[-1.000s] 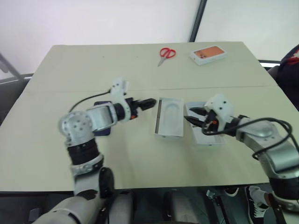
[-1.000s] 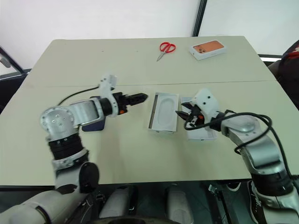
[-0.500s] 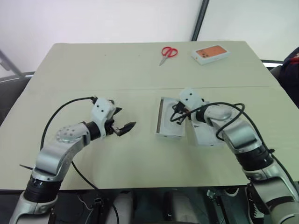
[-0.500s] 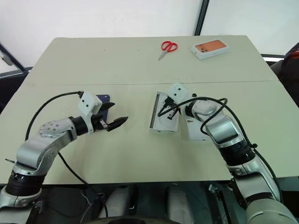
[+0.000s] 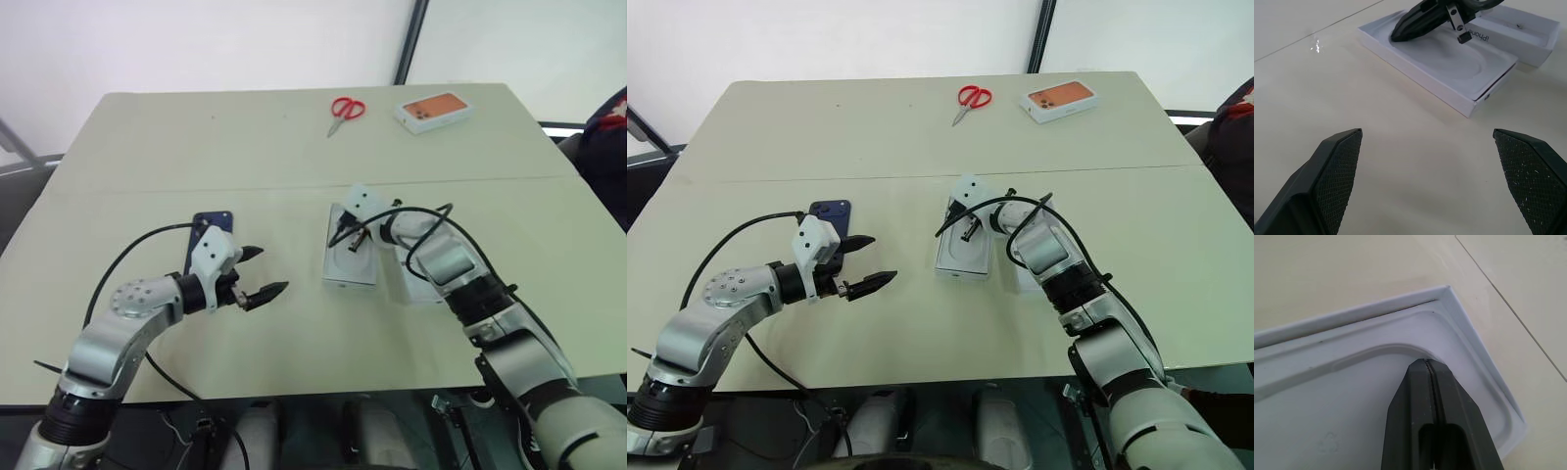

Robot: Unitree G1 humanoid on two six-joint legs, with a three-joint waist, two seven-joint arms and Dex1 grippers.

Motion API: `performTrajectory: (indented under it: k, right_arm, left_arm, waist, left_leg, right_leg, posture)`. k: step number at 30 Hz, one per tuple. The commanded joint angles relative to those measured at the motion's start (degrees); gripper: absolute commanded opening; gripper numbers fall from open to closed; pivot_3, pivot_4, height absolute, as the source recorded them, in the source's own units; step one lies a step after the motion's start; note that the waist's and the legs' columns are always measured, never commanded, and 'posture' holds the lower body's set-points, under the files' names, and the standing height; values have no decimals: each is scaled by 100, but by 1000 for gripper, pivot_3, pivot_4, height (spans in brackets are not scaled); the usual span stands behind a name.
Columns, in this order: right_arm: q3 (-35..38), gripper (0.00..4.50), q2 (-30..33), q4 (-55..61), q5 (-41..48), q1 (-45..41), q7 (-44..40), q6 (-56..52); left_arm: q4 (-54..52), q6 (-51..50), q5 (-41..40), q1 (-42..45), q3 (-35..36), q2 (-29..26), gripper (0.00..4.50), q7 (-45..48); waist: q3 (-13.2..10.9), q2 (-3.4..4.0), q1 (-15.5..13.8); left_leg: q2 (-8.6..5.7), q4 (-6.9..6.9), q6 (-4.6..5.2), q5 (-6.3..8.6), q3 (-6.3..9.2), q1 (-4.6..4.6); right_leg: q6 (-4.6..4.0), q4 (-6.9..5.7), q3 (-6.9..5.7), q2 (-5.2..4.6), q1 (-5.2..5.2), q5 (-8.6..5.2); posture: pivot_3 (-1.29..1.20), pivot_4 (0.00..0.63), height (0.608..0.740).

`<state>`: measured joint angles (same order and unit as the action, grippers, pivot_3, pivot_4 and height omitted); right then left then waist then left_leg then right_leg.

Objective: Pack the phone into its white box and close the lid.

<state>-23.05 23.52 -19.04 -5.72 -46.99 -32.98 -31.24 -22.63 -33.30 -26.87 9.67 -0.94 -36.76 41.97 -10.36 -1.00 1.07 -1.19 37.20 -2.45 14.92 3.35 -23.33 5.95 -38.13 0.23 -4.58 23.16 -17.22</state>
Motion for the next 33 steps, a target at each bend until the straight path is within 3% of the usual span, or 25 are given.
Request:
performTrajectory:
  k: [1,11,15,17,24,33]
  right_arm:
    - [180,25,-222,-114,-33,-165,39,123]
    - [396,25,148,702,-69,128,-338,-9]
    - [310,25,1091,2440,256,1105,-1430,-154]
    - [263,25,1211,2768,324,1357,-1570,-273]
    - [-45,25,1330,2822,13,1648,-1667,-229]
    - [109,25,1423,3072,26,1585,-1885,51]
  left_arm:
    - [-229,13,-44,-11,93,78,4500,-85]
    - [-218,19,-10,-4,79,146,4500,-125]
    - [-145,31,-11,-17,125,150,4500,-120]
    - [-117,42,10,-6,92,172,4500,-120]
    - [-82,33,34,69,2,257,4500,-122]
    - [-145,1,39,-69,94,245,4500,-174]
  waist:
    - [0,0,10]
    - [-1,2,-24]
    - [-1,2,-65]
    - [-1,2,-34]
    - [0,4,-20]
    - [0,3,-36]
  left_leg:
    - [0,0,0,0,-1,1]
    - [-1,-1,0,0,0,-2]
    - [-2,-1,3,2,7,-6]
    - [-3,-1,6,3,5,-7]
    - [3,0,6,3,1,8]
    - [1,4,5,3,3,5]
  right_leg:
    - [0,-1,0,0,0,0]
    - [0,0,0,-1,4,0]
    - [1,7,-6,-3,0,-1]
    - [2,9,-6,-6,-1,-1]
    - [-2,0,0,8,-7,1]
    - [-2,5,-2,0,-12,1]
  posture:
    - [0,150,740]
    - [0,150,740]
    - [0,150,740]
    - [0,150,740]
    - [0,150,740]
    - [0,150,740]
